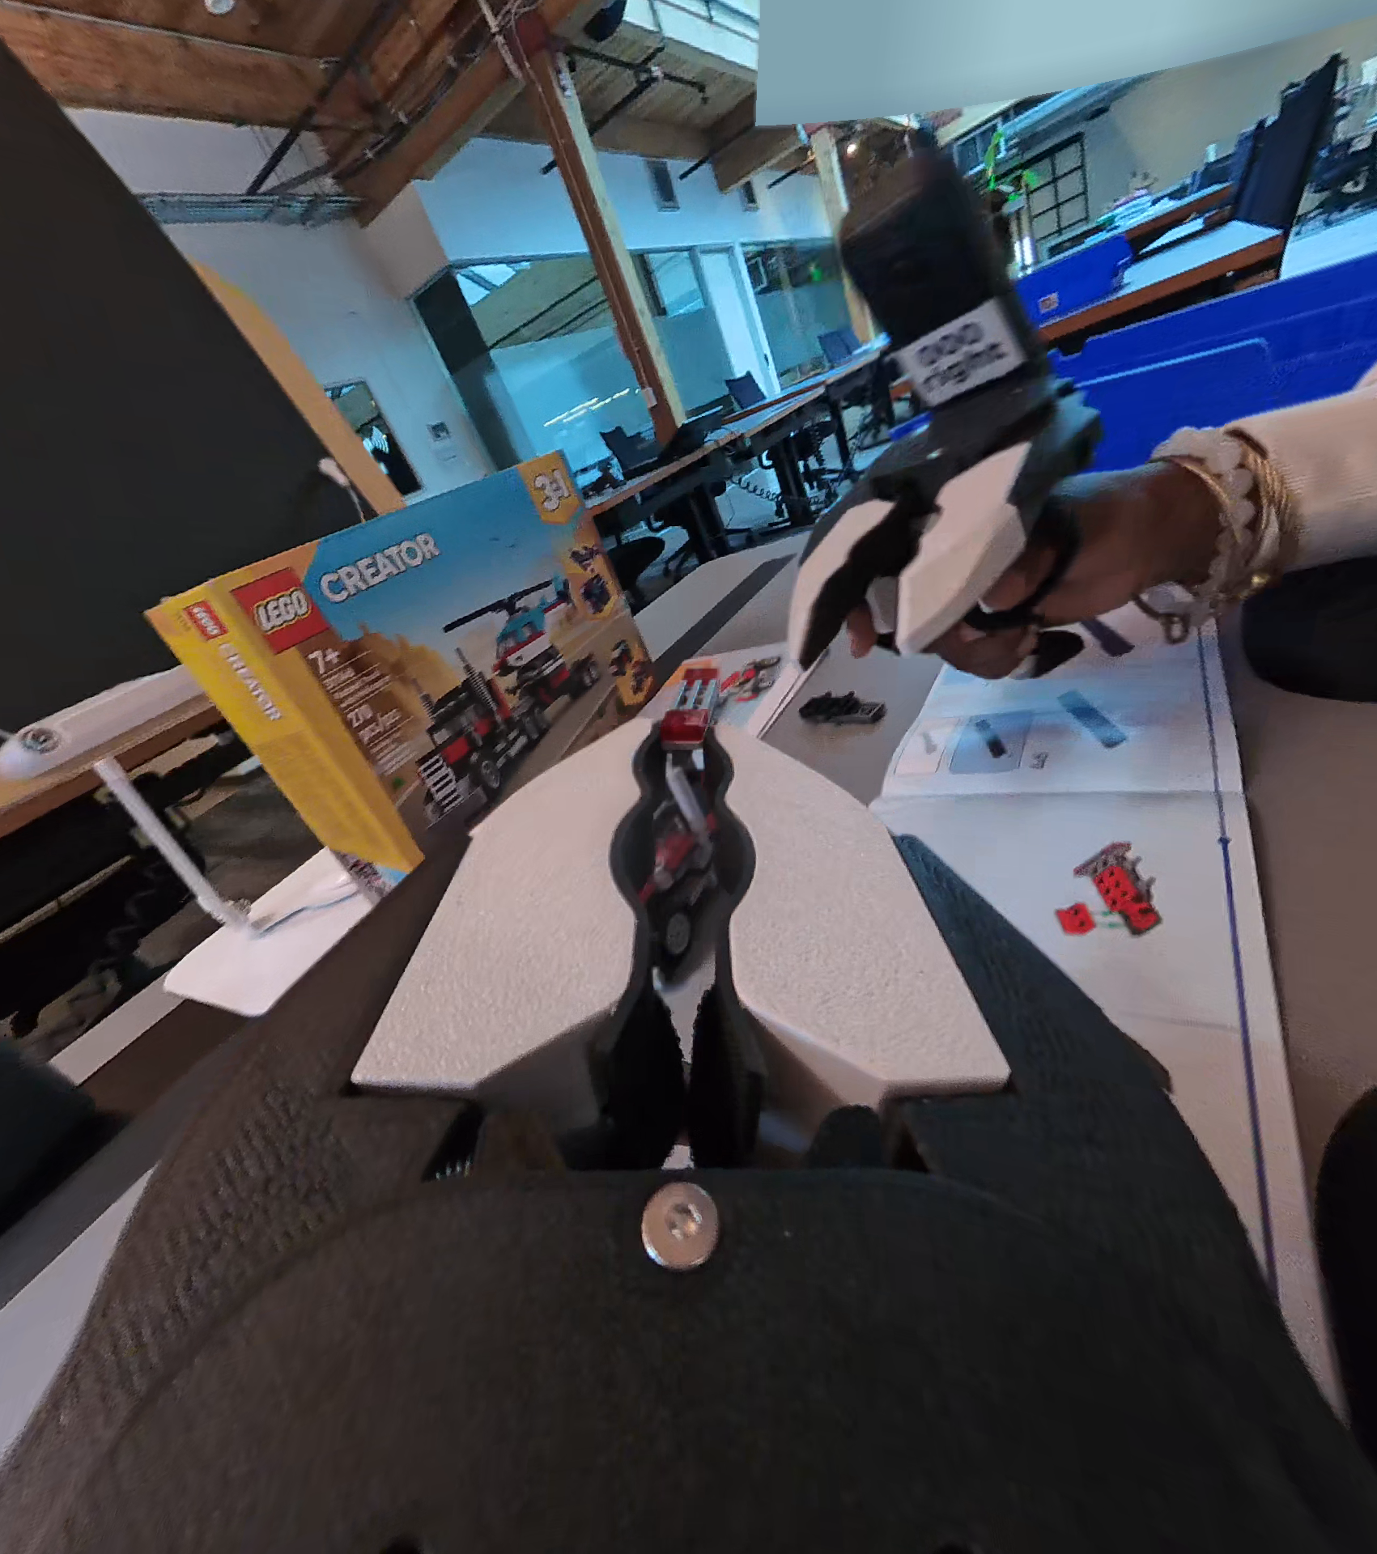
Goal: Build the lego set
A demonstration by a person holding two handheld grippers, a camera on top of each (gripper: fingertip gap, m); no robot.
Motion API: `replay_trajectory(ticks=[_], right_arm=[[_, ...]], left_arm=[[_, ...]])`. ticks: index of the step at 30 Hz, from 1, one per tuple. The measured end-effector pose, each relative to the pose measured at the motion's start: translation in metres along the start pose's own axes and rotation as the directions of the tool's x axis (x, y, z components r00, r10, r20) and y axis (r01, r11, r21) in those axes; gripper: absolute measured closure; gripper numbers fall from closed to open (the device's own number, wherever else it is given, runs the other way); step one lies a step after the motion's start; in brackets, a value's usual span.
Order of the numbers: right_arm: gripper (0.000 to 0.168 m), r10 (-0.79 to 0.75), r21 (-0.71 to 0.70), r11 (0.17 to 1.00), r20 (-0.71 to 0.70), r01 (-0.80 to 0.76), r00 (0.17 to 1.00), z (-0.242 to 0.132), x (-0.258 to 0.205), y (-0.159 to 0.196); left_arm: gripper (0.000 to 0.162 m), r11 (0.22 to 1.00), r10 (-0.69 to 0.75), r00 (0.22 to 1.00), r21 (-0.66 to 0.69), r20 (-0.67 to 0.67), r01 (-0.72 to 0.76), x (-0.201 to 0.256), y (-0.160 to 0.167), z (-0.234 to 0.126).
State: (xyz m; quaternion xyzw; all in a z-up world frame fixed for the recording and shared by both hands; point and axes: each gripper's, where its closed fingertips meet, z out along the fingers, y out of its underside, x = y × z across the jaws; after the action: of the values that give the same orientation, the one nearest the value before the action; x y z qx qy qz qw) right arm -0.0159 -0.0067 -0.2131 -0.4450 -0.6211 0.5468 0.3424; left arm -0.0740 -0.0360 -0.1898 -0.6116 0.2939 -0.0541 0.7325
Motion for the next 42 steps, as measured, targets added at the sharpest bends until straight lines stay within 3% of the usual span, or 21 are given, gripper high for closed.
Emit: replay_trajectory(ticks=[2, 4, 9, 17, 42], right_arm=[[0.139, -0.192, -0.110, 0.977, -0.066, 0.185, 0.979, 0.002, 0.003, 0.016], [0.142, -0.280, -0.231, 0.937, -0.049, 0.262, 0.959, 0.005, 0.004, 0.036], [0.143, -0.132, -0.343, 0.925, 0.114, 0.164, 0.985, 0.014, -0.017, 0.067], [0.135, -0.124, -0.492, 0.848, 0.179, 0.198, 0.976, 0.014, -0.025, 0.093], [0.135, -0.093, -0.495, 0.850, 0.192, 0.178, 0.977, 0.012, -0.026, 0.094]], left_arm=[[0.154, 1.000, -0.011, 1.000, -0.011, 0.006, 0.011, -0.004, 0.006, -0.006], [0.154, 0.999, -0.037, 0.999, -0.003, 0.022, 0.037, -0.009, 0.009, -0.009], [0.154, 0.998, -0.053, 0.998, -0.011, 0.039, 0.054, -0.013, 0.014, -0.009], [0.154, 0.997, -0.079, 0.995, 0.004, 0.057, 0.079, -0.019, 0.014, -0.012], [0.154, 0.997, -0.075, 0.991, -0.019, 0.113, 0.077, -0.026, 0.021, -0.009]])
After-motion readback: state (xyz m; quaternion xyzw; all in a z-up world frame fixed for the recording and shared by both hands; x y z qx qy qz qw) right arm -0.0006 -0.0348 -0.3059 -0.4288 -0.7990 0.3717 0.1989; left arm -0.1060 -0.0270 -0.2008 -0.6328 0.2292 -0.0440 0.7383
